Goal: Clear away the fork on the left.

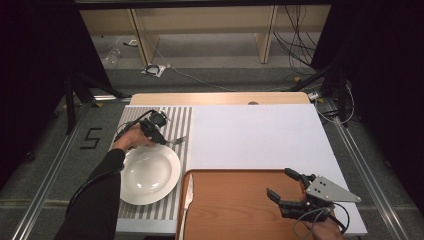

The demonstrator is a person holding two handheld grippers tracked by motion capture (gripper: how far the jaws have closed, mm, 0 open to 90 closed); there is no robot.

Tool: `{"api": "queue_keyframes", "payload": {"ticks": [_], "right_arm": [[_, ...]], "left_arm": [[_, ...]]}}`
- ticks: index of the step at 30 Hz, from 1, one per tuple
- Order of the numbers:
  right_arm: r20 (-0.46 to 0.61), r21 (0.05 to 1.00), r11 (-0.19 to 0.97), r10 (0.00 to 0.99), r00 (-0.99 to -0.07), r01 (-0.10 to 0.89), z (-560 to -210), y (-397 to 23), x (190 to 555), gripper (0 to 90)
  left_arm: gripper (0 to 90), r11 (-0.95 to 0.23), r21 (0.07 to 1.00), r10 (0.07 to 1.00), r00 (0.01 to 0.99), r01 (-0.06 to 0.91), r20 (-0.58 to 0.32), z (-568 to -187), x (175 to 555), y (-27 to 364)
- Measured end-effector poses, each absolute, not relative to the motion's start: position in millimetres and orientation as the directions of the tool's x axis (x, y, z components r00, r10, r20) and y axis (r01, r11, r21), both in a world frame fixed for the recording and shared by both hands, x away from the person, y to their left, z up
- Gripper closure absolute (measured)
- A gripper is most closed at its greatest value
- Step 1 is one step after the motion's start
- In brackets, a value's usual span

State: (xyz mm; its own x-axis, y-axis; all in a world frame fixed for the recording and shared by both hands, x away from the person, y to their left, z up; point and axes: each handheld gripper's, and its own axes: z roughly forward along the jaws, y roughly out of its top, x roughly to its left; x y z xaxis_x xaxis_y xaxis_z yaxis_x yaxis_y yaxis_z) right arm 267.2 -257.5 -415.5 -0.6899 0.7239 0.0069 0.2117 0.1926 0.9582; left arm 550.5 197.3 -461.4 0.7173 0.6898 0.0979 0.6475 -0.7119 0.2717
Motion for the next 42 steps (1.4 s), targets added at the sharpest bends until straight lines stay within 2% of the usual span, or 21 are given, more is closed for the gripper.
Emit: {"api": "queue_keyframes", "payload": {"ticks": [11, 27, 37, 42], "right_arm": [[0.010, 0.960, 0.186, 0.723, -0.691, 0.208, -415.5, -257.1, 266.8, 18.0], [0.008, 0.955, 0.198, 0.724, -0.690, 0.219, -415.1, -257.0, 266.3, 18.0], [0.009, 0.959, 0.189, 0.722, -0.692, 0.210, -416.4, -256.2, 267.6, 18.0], [0.006, 0.959, 0.191, 0.722, -0.691, 0.208, -416.4, -256.3, 268.0, 18.1]], "left_arm": [[60.1, -0.687, 0.275, 0.709, 0.703, 0.672, 0.052, -461.5, 551.9, 201.7], [78.1, -0.689, 0.283, 0.698, 0.716, 0.667, 0.014, -461.6, 549.3, 202.5], [83.8, -0.700, 0.284, 0.688, 0.725, 0.656, 0.022, -461.3, 547.9, 200.7], [84.1, -0.712, 0.300, 0.682, 0.727, 0.635, 0.078, -460.4, 547.7, 198.1]]}}
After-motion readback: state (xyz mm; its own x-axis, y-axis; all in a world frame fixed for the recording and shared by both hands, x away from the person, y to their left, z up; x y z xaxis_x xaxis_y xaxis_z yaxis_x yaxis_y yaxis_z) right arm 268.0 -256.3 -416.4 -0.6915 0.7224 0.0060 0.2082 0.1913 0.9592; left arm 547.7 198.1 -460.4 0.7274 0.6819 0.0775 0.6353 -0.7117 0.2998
